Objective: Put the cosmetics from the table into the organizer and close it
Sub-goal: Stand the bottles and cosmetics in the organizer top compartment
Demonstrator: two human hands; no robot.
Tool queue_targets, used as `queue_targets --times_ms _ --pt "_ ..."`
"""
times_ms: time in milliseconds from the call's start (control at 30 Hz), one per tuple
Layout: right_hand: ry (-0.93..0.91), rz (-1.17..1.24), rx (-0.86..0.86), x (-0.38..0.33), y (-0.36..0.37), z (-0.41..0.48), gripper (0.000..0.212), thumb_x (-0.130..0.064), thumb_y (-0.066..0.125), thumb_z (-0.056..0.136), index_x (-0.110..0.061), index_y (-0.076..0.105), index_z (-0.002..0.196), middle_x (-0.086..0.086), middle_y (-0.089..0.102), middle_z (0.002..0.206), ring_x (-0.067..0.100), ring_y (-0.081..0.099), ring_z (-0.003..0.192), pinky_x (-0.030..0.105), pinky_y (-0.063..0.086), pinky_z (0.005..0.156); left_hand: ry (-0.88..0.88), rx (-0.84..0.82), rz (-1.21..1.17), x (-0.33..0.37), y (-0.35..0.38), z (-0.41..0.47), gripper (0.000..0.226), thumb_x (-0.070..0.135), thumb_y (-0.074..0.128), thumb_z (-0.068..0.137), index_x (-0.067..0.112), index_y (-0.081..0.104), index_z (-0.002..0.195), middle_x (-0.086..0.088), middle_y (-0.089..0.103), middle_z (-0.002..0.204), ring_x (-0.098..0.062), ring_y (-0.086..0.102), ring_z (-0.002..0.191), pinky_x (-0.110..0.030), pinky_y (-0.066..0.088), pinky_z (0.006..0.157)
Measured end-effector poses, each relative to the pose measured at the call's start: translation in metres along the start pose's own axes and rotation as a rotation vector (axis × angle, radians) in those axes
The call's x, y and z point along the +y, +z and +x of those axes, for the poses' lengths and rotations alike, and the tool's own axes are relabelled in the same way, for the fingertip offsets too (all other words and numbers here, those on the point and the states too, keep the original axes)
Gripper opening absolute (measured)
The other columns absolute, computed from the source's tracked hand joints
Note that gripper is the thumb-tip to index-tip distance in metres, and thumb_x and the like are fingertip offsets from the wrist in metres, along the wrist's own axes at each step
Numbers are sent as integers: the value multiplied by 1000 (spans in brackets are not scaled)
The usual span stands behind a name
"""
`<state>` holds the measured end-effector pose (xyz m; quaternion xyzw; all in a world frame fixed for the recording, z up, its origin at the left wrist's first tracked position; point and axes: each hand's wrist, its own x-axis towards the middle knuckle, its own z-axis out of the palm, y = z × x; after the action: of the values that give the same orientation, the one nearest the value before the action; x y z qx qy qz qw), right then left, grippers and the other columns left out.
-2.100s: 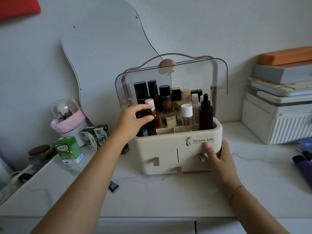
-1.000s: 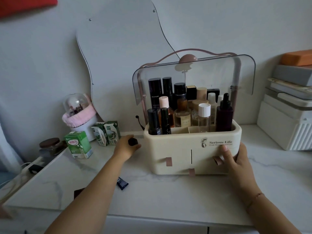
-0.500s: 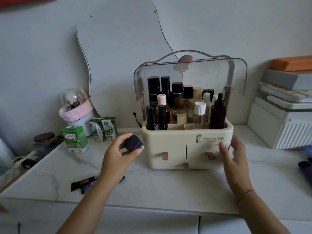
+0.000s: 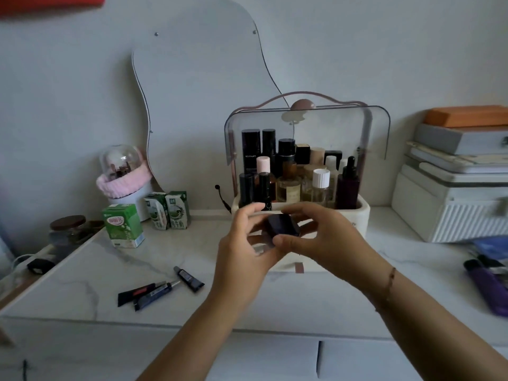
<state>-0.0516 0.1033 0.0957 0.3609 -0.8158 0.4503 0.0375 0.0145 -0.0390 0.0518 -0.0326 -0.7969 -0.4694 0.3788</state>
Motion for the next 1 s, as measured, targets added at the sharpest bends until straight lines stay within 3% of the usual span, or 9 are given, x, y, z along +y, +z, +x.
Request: queue_targets --times_ms 100,200,333,400,500,567,767,900,1000 --pt "20 -13 -13 2 -4 9 52 -43 75 70 -29 61 118 -16 65 100 2 62 86 15 52 68 29 13 13 -3 9 3 61 27 76 72 30 45 124 21 60 114 0 59 106 -7 47 76" --pt "6 -39 -6 1 -10 17 48 -43 75 70 -25 66 113 -15 69 94 1 64 83 16 52 72 44 27 32 -6 12 6 63 40 71 70 35 42 125 18 58 120 -1 55 112 -8 44 86" --pt "-62 -188 195 -4 -14 33 50 -40 72 73 -20 62 118 -17 62 84 -3 59 72 8 48 55 32 144 144 -21 5 14 59 43 69 75 27 47 127 12 53 126 -2 47 119 -5 33 94" --pt "-63 -276 254 -4 -12 43 56 -37 72 77 -15 56 126 -4 67 101 6 62 85 19 54 69 6 171 205 -31 1 20 56 44 64 79 22 47 128 6 50 128 -9 43 122 -10 31 97" --pt "-32 -433 206 -2 1 55 55 -34 69 81 -10 53 128 8 63 119 22 60 106 33 51 90 -75 105 229 -48 0 25 55 42 59 85 22 42 134 5 43 138 -12 37 128 -36 34 106" --pt "-13 -483 186 -2 8 61 47 -33 68 83 -8 55 120 9 63 114 24 60 101 32 50 84 -104 56 235 -57 -1 25 56 41 55 89 24 36 139 6 36 146 -11 32 133 -40 31 110" --pt "105 -606 62 0 12 79 40 -38 64 85 -8 58 110 11 62 104 22 55 84 27 43 69 -31 7 277 -72 -8 25 56 41 51 92 27 32 142 13 32 149 -4 29 135 -30 27 110" --pt "121 -613 43 4 16 79 39 -39 60 88 -10 58 114 10 64 102 20 54 81 27 44 69 -9 -22 276 -74 -10 24 57 40 51 92 28 29 143 13 28 151 -5 27 136 -32 26 112" --pt "137 -623 29 7 18 78 38 -41 55 90 -7 61 106 11 65 100 21 56 81 29 46 70 -14 -37 271 -77 -11 24 59 39 52 92 27 27 145 12 26 153 -8 25 138 -35 26 113"
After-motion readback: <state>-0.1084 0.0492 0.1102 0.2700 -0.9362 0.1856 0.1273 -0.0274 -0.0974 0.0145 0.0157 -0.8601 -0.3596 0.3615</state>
